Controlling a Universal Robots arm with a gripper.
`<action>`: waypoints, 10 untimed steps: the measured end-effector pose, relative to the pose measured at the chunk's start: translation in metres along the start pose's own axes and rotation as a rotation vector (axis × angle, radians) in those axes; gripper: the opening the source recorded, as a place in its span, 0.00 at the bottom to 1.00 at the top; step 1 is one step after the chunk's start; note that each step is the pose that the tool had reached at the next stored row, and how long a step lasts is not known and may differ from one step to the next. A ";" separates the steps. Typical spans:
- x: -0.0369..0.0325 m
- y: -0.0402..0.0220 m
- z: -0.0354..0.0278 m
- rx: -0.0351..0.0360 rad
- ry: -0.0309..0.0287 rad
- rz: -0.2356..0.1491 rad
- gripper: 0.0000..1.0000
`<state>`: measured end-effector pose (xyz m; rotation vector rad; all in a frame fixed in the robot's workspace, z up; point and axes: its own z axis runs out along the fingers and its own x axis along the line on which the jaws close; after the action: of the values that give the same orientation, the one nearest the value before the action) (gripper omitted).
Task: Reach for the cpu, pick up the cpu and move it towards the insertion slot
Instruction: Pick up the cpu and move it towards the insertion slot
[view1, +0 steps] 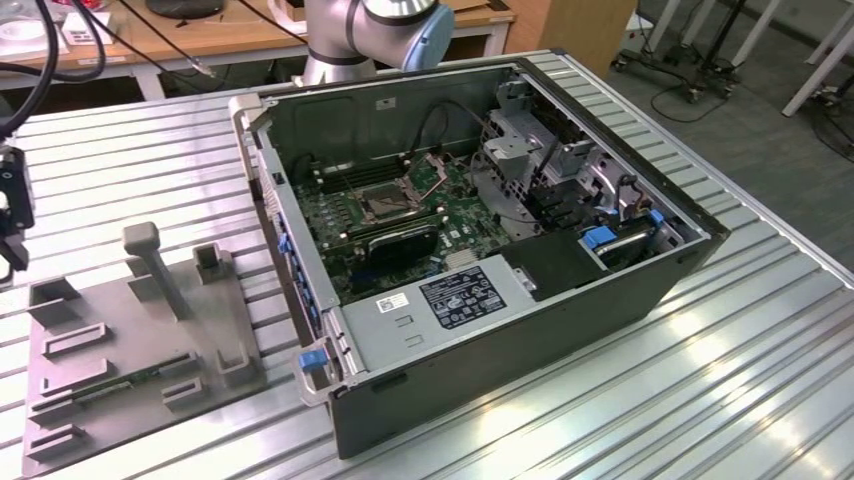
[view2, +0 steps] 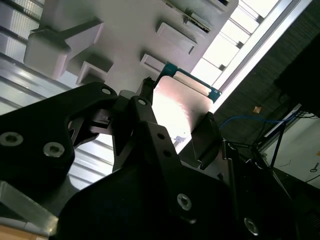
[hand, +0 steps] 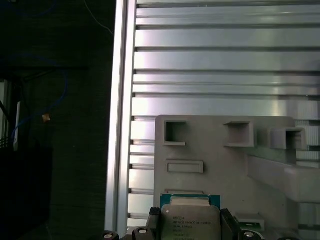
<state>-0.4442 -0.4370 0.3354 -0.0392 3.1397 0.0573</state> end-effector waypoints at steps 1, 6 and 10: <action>0.0000 0.0000 -0.0007 0.0001 0.0001 0.000 0.55; 0.0000 0.0001 -0.0036 0.0000 0.0000 0.000 0.55; 0.0000 0.0002 -0.0060 0.0000 0.0000 0.000 0.55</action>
<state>-0.4442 -0.4370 0.3414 -0.0391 3.1397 0.0573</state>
